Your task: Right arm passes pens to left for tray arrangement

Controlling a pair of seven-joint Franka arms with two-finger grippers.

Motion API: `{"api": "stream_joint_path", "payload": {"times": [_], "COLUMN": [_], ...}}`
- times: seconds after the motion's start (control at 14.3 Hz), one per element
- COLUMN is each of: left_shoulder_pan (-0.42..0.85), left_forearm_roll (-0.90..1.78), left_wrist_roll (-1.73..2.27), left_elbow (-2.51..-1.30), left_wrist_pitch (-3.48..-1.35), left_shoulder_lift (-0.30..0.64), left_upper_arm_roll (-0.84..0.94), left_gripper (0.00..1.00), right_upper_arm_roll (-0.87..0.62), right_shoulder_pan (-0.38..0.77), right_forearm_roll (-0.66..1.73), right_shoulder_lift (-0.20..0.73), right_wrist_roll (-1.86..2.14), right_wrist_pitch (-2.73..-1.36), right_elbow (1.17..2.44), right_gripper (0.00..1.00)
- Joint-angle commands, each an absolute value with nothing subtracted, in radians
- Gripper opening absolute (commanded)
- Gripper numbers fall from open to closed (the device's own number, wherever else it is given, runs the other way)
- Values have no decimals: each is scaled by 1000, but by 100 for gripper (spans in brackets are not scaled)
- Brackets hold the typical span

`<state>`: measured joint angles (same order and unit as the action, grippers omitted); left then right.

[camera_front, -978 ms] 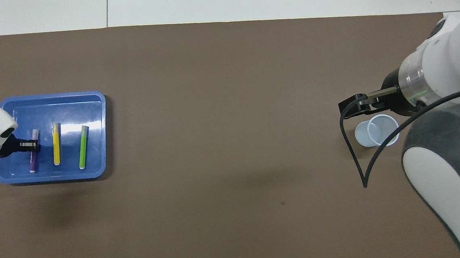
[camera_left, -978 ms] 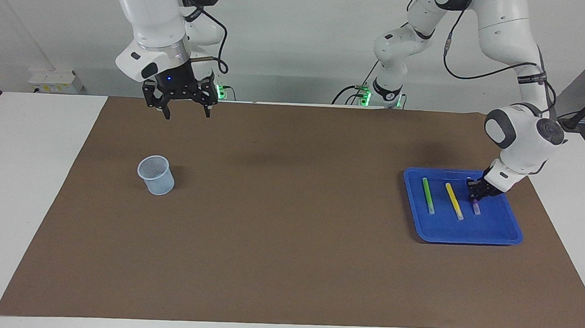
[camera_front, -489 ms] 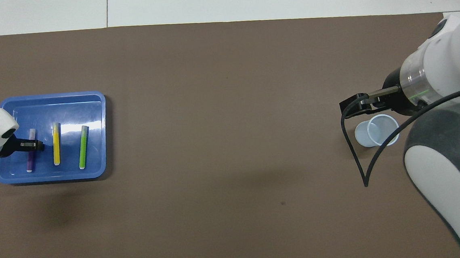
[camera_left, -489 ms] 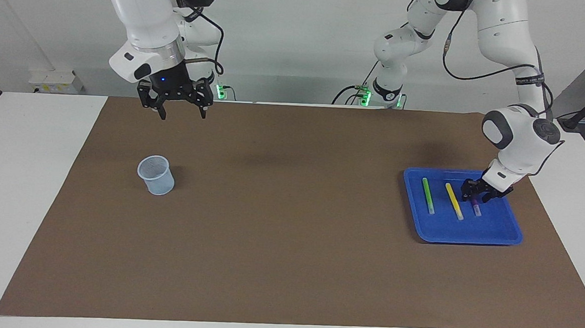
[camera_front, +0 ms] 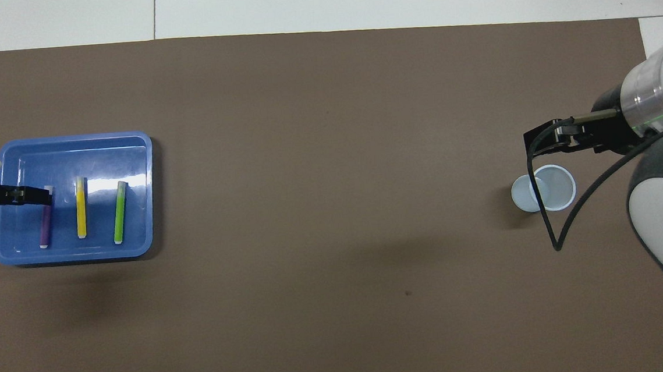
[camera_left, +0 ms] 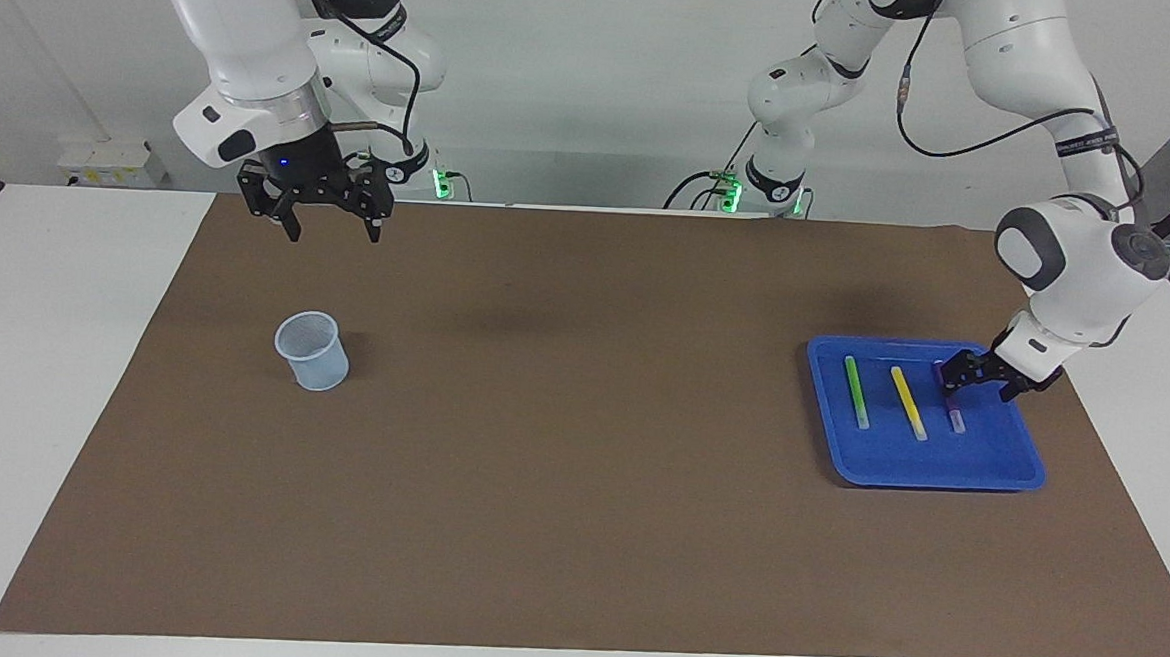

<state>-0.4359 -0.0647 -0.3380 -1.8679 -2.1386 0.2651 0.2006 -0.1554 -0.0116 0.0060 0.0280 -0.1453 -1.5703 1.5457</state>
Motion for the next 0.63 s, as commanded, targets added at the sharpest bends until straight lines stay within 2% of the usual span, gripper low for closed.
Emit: {"api": "stream_joint_path", "payload": {"times": [0.0,0.14,0.56], "left_shoulder_pan": [-428,-401,-286], "left_forearm_roll": [-71,-61,-40], "left_wrist_roll": [-278,-198,21], "left_elbow": [-1812,-1786,-1593], "left_wrist_pitch": [-2051,-2014,-1795], "left_shoulder_lift": [236,221,216], "left_upper_arm_roll": [207,210,210], "left_gripper": [100,100,100], "right_upper_arm_roll": [-160,-160,-160], "right_shoulder_pan": [-29,-28,-28], "right_forearm_roll": [21,21,21], "right_shoulder_lift": [3,3,3], "right_wrist_roll": [-132,-130,-130], "right_wrist_pitch": [-1585,-1585,-1585], "right_elbow": [1568,1569,1568], "right_gripper": [100,100,100]}}
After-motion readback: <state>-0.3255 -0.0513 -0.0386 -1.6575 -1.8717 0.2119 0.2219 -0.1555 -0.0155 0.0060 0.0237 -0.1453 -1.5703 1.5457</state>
